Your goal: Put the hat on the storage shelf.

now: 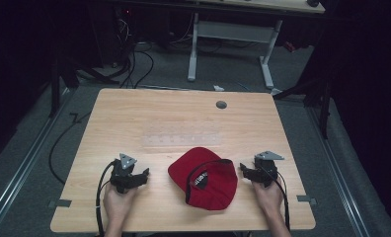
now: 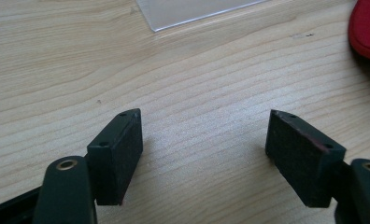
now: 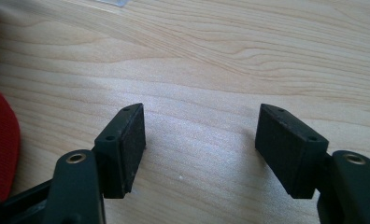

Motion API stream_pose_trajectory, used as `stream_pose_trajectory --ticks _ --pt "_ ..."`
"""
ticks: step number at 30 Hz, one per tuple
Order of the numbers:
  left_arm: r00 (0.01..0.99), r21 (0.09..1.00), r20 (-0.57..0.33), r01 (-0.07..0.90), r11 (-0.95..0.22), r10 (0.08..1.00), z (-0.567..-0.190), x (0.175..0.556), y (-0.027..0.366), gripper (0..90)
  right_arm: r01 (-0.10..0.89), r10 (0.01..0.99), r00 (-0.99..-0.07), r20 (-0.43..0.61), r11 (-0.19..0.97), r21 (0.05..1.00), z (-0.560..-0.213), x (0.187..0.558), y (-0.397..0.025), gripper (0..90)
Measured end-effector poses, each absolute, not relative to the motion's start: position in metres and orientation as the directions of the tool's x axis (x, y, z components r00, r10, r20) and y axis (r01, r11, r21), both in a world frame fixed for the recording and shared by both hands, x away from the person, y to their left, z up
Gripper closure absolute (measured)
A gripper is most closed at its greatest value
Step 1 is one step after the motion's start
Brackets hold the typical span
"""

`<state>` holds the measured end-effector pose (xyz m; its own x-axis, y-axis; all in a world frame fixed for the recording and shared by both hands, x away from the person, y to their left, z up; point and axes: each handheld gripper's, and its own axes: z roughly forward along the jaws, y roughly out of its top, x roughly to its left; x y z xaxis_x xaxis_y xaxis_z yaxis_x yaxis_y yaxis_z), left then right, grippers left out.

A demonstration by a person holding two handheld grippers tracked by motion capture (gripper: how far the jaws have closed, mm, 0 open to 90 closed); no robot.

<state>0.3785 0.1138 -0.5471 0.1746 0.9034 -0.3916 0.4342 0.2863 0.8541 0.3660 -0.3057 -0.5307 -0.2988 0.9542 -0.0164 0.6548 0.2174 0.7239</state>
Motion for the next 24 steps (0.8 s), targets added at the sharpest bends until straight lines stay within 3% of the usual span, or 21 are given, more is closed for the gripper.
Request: stream_pose_trajectory --ticks 24 --pt "0.179 0.854 -0.392 0.437 0.284 0.902 -0.5471 0.3783 0.1137 27.1 0.655 0.954 -0.299 -0.012 0.215 0.725 -0.5307 0.3653 -0.3067 34.5"
